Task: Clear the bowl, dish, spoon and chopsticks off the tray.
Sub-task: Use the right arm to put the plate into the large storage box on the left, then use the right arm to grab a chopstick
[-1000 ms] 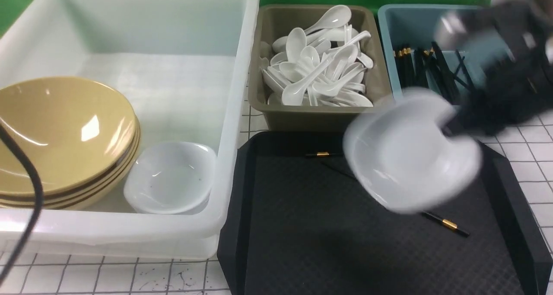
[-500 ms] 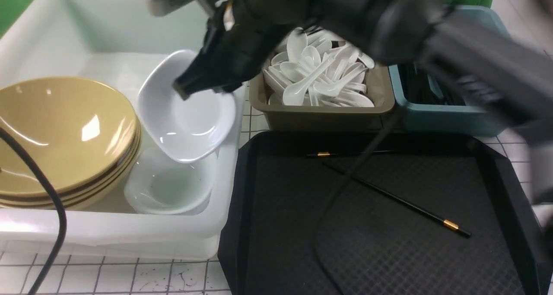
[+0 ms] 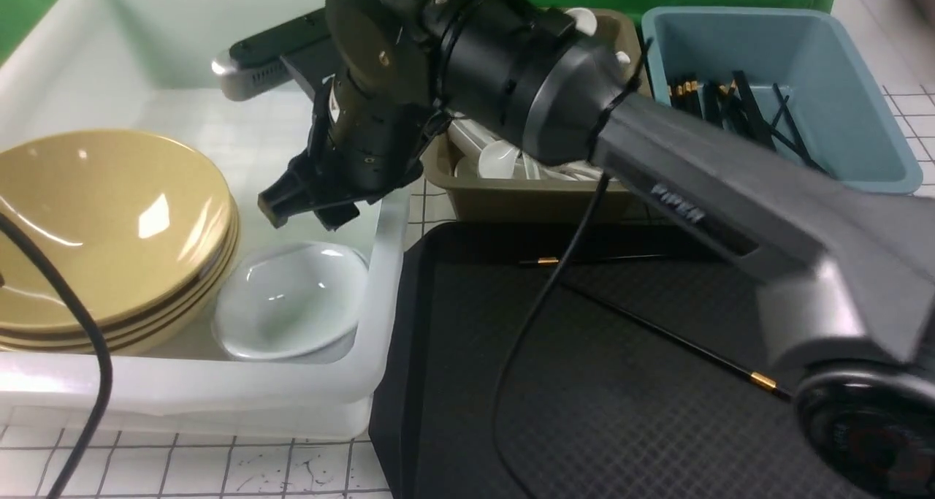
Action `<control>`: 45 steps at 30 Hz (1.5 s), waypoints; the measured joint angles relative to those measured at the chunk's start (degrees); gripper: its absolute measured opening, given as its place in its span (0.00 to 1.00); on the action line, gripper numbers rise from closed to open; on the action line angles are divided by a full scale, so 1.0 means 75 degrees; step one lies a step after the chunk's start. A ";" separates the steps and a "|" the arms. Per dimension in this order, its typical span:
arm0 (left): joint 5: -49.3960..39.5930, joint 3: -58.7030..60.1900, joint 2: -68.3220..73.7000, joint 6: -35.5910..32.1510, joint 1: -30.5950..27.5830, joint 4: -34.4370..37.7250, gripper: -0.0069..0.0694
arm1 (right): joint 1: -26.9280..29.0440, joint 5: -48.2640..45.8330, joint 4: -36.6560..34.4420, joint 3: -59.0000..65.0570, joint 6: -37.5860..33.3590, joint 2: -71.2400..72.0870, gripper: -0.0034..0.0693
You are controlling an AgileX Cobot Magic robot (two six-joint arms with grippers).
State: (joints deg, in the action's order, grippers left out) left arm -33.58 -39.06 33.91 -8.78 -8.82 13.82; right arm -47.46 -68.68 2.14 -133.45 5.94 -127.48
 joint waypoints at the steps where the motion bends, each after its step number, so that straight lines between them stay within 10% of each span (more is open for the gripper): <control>1: -0.0011 0.0000 0.0000 0.0000 0.0000 -0.0006 0.26 | 0.0007 0.0000 0.0000 0.0000 -0.0056 0.0070 0.61; 14: 0.0525 0.1308 0.0000 -0.0018 0.0652 0.0010 0.26 | 0.3217 0.0447 -0.0424 0.6499 -0.3109 0.3145 0.64; 22: 0.1426 0.1618 0.0007 -0.0002 0.0711 0.0240 0.26 | 0.3133 0.3363 -0.1602 0.7904 -0.4199 0.3054 0.58; 29: 0.1470 0.1618 0.0007 -0.0002 0.0711 0.0249 0.26 | 0.2350 0.5887 -0.2428 0.7904 -0.5402 0.2446 0.13; 45: 0.1424 0.1618 0.0007 -0.0002 0.0711 0.0249 0.26 | 0.2260 0.7440 -0.2519 0.7913 -0.6381 0.1470 0.10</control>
State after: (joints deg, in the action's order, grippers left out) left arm -22.90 -26.93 33.97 -8.79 -3.49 15.69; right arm -30.50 -12.88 -16.75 -74.10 -41.92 -116.45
